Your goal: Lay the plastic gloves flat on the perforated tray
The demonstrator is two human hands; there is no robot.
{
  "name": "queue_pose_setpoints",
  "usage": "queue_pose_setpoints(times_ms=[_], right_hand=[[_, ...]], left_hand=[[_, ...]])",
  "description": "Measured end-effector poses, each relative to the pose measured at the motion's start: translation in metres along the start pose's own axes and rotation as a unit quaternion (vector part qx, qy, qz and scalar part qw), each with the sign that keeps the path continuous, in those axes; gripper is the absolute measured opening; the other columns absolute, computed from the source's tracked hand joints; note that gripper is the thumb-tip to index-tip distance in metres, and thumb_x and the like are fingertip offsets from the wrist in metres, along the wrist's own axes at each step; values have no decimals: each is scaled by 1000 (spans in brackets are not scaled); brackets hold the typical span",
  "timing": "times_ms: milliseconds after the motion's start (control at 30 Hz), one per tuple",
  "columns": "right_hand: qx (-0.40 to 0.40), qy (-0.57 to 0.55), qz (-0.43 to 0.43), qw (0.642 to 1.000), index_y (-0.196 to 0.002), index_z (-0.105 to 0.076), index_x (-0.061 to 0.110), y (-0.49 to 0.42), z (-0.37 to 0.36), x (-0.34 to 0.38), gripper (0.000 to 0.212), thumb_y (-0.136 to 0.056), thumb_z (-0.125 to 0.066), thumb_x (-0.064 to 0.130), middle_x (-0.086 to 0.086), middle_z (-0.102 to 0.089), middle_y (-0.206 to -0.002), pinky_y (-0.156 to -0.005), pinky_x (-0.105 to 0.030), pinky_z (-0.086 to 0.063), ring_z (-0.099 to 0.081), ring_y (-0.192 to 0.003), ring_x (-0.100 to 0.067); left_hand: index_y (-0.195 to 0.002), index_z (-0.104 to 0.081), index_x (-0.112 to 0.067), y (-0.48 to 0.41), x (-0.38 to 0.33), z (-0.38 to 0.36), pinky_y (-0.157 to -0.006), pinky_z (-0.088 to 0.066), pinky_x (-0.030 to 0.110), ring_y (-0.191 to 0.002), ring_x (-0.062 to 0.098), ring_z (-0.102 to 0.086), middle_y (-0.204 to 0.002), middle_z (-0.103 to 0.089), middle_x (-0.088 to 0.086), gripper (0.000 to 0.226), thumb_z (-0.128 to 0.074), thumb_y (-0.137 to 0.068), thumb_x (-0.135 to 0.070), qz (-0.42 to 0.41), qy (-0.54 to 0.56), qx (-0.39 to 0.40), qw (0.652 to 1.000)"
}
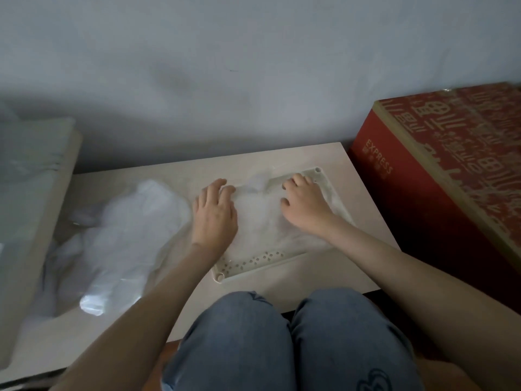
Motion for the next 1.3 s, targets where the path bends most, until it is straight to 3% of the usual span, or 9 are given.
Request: queue_pose_setpoints(times_ms=[200, 333, 567, 733, 833, 933, 1000, 1200, 1300], right_hand=[[28, -30, 64, 997, -119, -52, 5, -11, 12, 47, 30, -93, -42, 19, -11, -48, -124, -94, -36, -34, -39, -116, -30], [77, -92, 76, 990, -112, -55, 5, -10, 12, 80, 26, -95, -39, 17, -9, -52, -117, -92, -37, -41, -47, -112, -27], [111, -117, 72, 984, -110, -56, 10, -4, 16, 108, 26, -95, -39, 22, -4, -53, -115, -80, -29, -37, -51, -107, -22], [128, -278, -6, 952, -96, -62, 8, -13, 12, 105, 24, -91, -51, 28, -6, -63, -96, -75, -33, -46, -59, -88, -21], [217, -507, -67, 832, -89, -63, 9, -13, 11, 111, 26, -94, -54, 33, -7, -61, -86, -72, -31, -48, -60, -78, -18], [276, -646, -100, 705, -108, -61, 8, -11, 12, 115, 44, -90, -51, 48, -9, -62, -99, -79, -29, -48, -62, -90, -20], [295, -711, -124, 626, -123, -56, 8, -11, 17, 111, 63, -85, -47, 58, -14, -64, -110, -92, -34, -46, -62, -101, -24], [320, -811, -26, 488, -137, -46, 5, -7, 35, 94, 83, -84, -32, 67, -10, -62, -123, -92, -31, -50, -61, -111, -21], [264, -806, -60, 526, -125, -60, 11, -10, 30, 76, 64, -80, -63, 57, -11, -60, -123, -95, -40, -46, -59, -107, -27]], left_hand=[[-145, -25, -5, 36, 67, 32, -111, -24, 44, -133, 39, -30, -148, -26, 24, 55, -44, -97, -26, 197, -171, 144, 955], [-125, -50, -10, 51, 92, 46, -96, -40, 34, -117, 30, -52, -125, -55, 14, 31, -41, -98, -22, 244, -141, 227, 932], [-105, -58, -9, 53, 94, 70, -70, -45, 32, -96, 32, -64, -103, -67, 13, 20, -40, -97, -10, 261, -149, 170, 939], [-92, -56, -6, 39, 82, 102, -63, -37, 33, -73, 29, -52, -81, -62, 10, 19, -42, -98, -18, 329, 95, -39, 939], [-89, -58, -8, 19, 63, 120, -75, -55, 36, -79, 22, -64, -83, -67, 6, 8, -53, -94, -12, 378, 397, -131, 826], [-80, -59, -5, -6, 40, 123, -75, -59, 30, -74, 19, -68, -82, -68, 10, 25, -44, -100, -7, 339, 730, -91, 587], [-75, -67, -5, -16, 28, 119, -72, -55, 26, -73, 15, -67, -85, -70, 8, 44, -33, -103, -12, 296, 830, -27, 472], [-97, -61, -3, -24, 8, 86, -66, -55, 26, -64, 13, -66, -80, -71, 3, 36, -30, -104, -21, 307, 848, 50, 428], [-87, -60, -4, -24, 2, 73, -62, -56, 26, -60, 12, -64, -74, -70, 4, 29, -36, -102, -13, 324, 833, 46, 445]])
Point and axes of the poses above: each hand's wrist, its own y-axis away from the middle knuckle, its own z-axis out of the back of the hand, x = y × z, the point moved 3 cm from there along -y, towards the middle knuckle
